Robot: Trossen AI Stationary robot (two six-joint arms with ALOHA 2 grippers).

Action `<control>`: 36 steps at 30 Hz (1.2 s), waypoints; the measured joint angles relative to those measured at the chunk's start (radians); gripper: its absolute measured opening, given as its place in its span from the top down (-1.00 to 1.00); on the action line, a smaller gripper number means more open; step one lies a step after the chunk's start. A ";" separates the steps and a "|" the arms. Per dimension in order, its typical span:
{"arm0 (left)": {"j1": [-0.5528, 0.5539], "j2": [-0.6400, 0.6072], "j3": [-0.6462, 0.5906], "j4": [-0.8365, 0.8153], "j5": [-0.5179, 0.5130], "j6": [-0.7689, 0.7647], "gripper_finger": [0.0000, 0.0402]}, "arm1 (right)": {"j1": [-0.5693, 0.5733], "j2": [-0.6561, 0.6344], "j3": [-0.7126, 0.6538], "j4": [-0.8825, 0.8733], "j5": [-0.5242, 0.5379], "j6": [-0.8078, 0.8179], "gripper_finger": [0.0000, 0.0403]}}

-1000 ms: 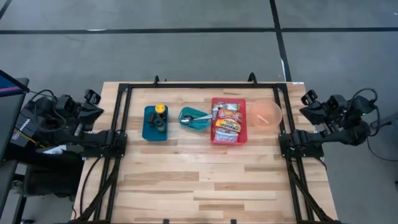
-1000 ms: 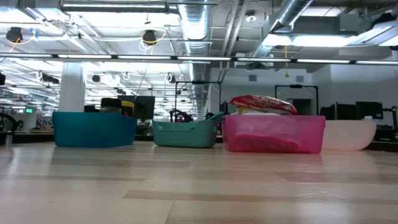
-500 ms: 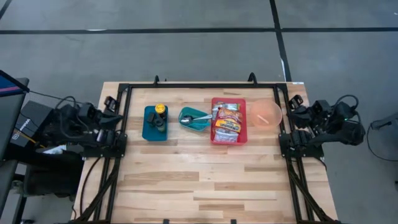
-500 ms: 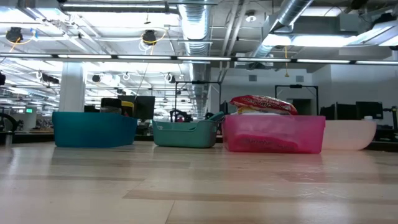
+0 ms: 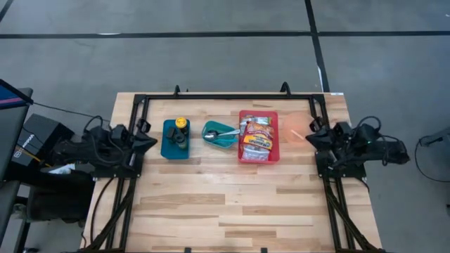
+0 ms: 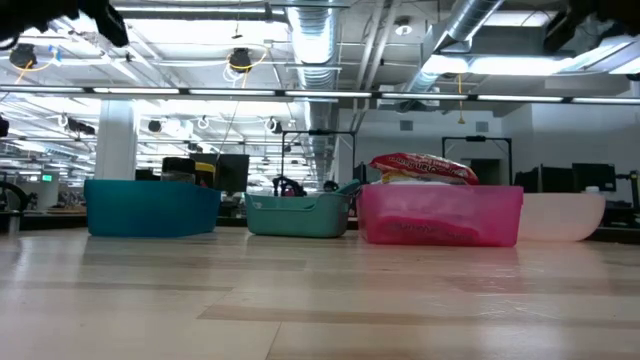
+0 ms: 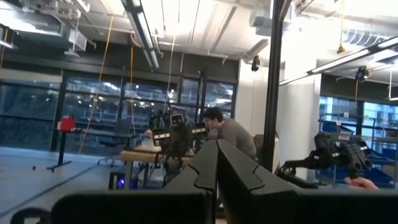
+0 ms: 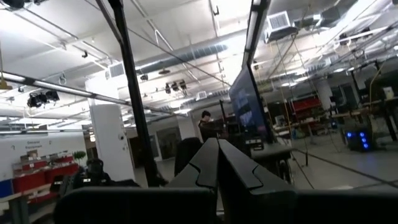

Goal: Pick & Place Food Item
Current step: Return to Home Position

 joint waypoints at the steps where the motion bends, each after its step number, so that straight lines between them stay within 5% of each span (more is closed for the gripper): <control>1: 0.000 0.000 -0.014 0.007 0.000 -0.002 1.00 | 0.000 0.000 -0.010 0.003 0.000 0.002 1.00; 20: 0.000 0.002 -0.192 0.076 0.000 -0.053 1.00 | 0.000 0.000 -0.220 0.062 0.007 0.006 1.00; 36: 0.000 0.010 -0.191 -0.079 0.000 0.031 1.00 | 0.000 0.015 -0.220 -0.230 0.008 -0.185 1.00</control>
